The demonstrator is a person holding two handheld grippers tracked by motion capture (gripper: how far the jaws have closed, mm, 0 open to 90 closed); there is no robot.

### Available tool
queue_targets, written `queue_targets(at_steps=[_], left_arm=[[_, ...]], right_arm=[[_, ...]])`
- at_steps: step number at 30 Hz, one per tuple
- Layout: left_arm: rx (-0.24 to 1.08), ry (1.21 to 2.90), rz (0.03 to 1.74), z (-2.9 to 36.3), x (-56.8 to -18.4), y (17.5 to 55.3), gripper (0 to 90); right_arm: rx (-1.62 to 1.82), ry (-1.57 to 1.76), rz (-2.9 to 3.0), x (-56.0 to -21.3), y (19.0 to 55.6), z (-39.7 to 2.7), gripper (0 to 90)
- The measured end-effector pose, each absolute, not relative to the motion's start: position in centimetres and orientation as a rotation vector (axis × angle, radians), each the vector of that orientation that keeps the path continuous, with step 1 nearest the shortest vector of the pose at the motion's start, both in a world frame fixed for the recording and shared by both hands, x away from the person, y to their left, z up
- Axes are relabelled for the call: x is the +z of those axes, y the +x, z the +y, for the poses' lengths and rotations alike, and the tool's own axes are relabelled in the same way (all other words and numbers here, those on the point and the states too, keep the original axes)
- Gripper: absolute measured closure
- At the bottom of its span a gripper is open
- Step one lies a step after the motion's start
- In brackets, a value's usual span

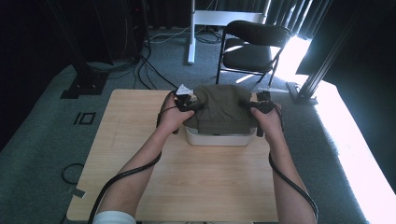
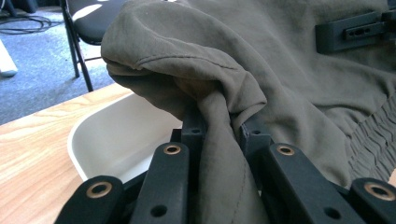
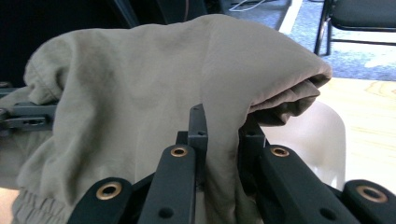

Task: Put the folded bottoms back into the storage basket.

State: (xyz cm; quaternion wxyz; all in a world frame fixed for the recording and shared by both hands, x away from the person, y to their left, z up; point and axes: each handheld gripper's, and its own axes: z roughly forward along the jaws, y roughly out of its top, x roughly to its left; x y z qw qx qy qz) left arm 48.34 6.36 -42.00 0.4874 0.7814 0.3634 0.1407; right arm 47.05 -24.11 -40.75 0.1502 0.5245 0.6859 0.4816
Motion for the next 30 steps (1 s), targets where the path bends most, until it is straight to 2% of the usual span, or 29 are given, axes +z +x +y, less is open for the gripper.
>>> queue_targets(at_steps=[30], left_arm=[[0.299,2.018,1.063,4.6,-47.2,51.0,78.7]], right_arm=[[1.068,1.699,2.025,-47.2,51.3,-22.7,80.8]])
